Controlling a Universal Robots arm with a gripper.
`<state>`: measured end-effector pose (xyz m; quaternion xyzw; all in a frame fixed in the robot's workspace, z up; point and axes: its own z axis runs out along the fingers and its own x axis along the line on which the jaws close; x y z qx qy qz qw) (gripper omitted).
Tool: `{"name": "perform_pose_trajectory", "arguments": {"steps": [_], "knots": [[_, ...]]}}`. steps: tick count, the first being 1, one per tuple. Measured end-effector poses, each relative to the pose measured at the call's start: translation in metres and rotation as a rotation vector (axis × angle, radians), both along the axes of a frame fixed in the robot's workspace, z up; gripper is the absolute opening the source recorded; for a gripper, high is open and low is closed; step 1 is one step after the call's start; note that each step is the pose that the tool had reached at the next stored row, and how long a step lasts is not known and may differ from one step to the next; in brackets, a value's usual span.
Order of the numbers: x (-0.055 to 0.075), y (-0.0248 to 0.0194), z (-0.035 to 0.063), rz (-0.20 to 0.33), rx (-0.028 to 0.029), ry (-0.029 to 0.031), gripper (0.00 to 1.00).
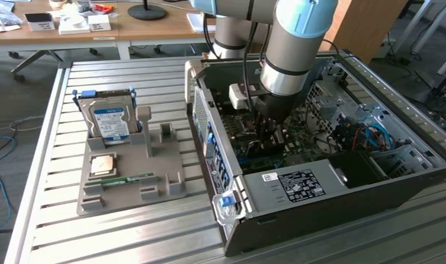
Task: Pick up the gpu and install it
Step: 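Insert the gpu into the slot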
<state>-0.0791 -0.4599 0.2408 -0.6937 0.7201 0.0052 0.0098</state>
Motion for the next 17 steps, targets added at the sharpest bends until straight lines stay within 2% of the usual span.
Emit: {"name": "perform_pose_trajectory", "arguments": {"steps": [17], "knots": [[-0.0001,0.0001,-0.0006,0.0,0.0007,-0.0002,0.28]]}}
